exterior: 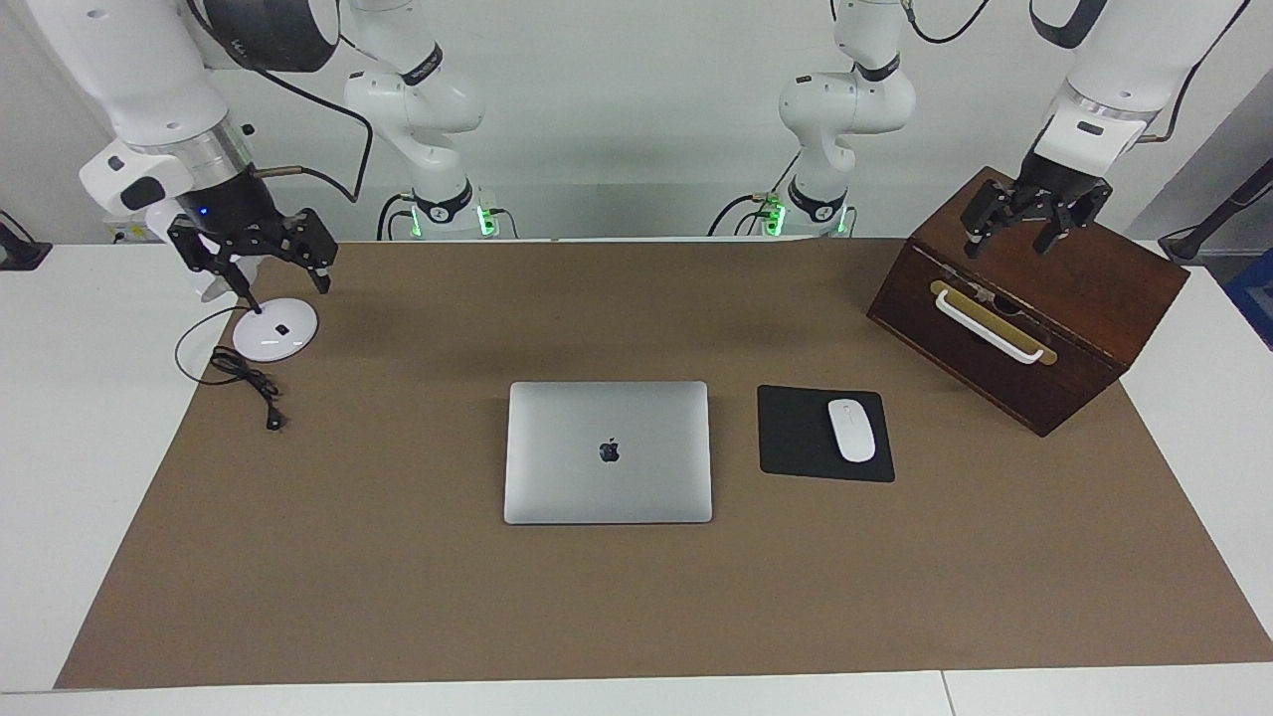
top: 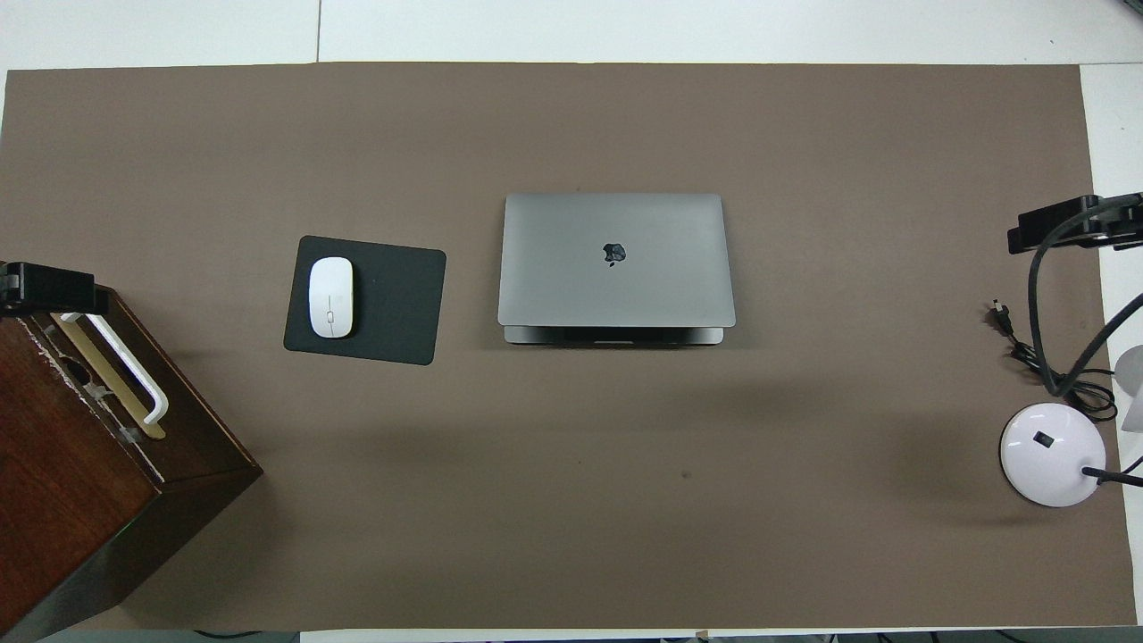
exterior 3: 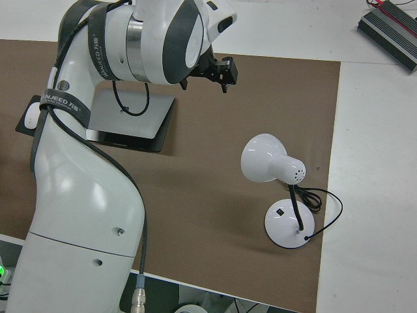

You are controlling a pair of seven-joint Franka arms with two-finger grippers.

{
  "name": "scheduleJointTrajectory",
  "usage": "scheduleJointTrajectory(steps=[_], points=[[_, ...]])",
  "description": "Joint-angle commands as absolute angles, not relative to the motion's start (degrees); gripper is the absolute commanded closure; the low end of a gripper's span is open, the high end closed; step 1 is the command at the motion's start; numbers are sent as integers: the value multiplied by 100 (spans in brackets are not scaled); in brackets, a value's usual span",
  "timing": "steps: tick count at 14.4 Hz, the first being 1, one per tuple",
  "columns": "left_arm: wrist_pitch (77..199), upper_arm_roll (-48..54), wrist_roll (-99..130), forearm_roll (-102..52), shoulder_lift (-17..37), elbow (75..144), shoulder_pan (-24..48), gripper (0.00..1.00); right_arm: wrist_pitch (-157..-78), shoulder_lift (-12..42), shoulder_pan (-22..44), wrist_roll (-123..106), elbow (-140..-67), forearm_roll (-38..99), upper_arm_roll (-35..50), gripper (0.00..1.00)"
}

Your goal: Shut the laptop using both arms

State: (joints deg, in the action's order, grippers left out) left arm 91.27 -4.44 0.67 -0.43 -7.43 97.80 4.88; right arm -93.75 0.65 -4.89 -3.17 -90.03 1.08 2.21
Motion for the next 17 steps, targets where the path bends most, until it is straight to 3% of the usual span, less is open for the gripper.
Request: scheduleJointTrajectory(steps=[1,17], points=[[8702,-325,105,62,-633,9606,343,0,-9378,-27,-536,-255,-9132,26,290,0],[8727,70,114,26,-633,9659,79,0,-9404,-9,-483,-290,-9132,-9,211,0]])
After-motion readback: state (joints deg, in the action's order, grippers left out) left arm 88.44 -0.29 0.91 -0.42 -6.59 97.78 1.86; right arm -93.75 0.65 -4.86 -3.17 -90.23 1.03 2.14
